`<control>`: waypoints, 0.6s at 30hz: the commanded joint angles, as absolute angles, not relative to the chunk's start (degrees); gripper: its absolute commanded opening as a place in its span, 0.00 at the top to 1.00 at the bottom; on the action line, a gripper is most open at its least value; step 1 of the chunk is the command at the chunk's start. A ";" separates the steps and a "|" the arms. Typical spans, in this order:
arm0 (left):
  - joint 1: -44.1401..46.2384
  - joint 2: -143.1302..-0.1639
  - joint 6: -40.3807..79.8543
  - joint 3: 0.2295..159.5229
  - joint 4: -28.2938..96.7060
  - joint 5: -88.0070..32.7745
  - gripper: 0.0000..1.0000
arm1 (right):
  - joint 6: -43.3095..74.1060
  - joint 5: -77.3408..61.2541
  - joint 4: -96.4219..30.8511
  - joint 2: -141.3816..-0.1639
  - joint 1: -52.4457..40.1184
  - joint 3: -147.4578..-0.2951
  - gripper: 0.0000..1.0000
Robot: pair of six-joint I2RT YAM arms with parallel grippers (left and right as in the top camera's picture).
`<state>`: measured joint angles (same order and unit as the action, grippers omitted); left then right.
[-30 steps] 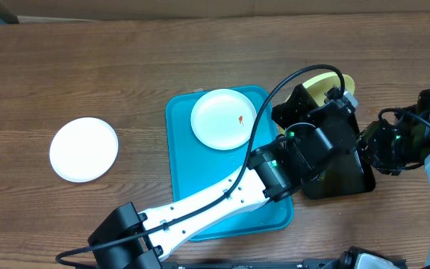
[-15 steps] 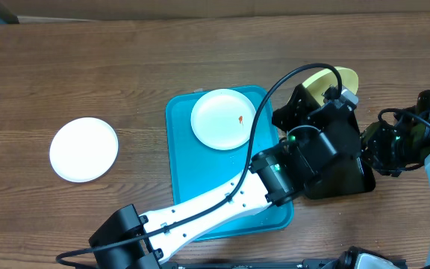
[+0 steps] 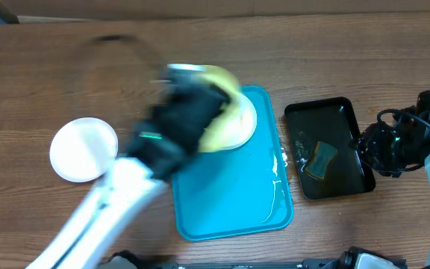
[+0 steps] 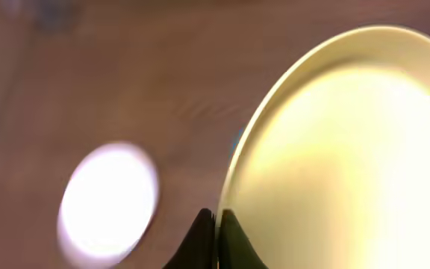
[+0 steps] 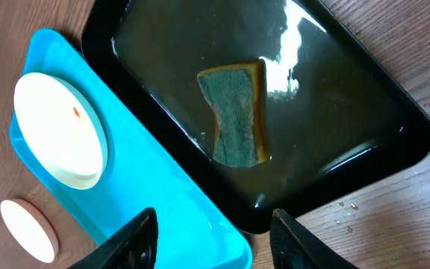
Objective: Clean dirty plates on tray and stack at the side
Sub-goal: 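Carry the yellow plate left toward the pink-white plate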
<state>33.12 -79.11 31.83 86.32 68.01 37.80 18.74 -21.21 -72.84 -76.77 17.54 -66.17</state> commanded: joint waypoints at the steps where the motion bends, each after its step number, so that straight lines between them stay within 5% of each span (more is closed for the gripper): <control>1: 17.87 -75.85 41.12 87.15 73.71 24.14 0.96 | 17.28 -21.98 -72.62 -75.96 17.76 -67.24 0.50; 9: -21.02 -77.71 30.59 78.22 71.57 11.40 0.96 | 17.06 -21.98 -72.77 -75.96 17.76 -67.24 0.50; 16: -38.52 -82.70 26.89 67.33 60.34 2.35 0.96 | 17.06 -21.98 -72.97 -75.96 17.76 -67.24 0.50; 18: -40.05 -84.16 23.09 66.92 57.56 -1.65 0.82 | 17.08 -21.98 -72.90 -75.96 17.76 -67.24 0.50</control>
<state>-38.54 -83.57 28.32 67.02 59.57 6.85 17.76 -21.23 -73.06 -76.75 17.54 -66.17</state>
